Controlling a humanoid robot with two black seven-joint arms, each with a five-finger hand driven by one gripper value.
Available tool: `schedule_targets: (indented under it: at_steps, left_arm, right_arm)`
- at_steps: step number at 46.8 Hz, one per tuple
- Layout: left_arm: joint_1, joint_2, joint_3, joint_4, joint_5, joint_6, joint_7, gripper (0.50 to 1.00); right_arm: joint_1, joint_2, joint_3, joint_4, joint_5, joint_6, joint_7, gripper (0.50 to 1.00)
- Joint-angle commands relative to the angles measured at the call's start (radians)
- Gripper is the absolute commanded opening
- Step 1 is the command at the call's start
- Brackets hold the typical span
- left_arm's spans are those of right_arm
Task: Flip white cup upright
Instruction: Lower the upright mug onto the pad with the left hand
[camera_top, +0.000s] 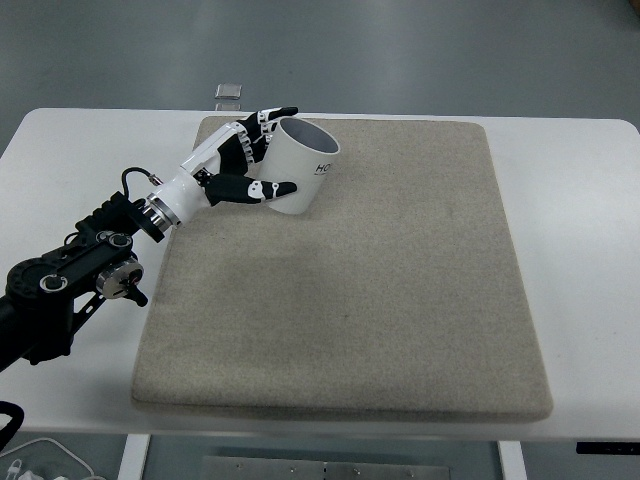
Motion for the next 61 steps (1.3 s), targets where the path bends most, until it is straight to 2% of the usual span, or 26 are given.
schedule_targets:
  at_steps: [1, 22, 61]
  left_arm:
    - [-0.001, -0.01, 0.0, 0.019, 0.015, -0.002, 0.0, 0.5]
    - [-0.001, -0.064, -0.001, 0.046, 0.062, 0.0, 0.0, 0.5]
    - [0.003, -0.07, -0.005, 0.048, 0.041, 0.003, 0.0, 0.5]
  right_arm:
    - [0.0, 0.0, 0.0, 0.0, 0.0, 0.0, 0.0, 0.93]
    - [0.0, 0.0, 0.0, 0.0, 0.0, 0.0, 0.0, 0.93]
    - [0.0, 0.0, 0.0, 0.0, 0.0, 0.0, 0.0, 0.93]
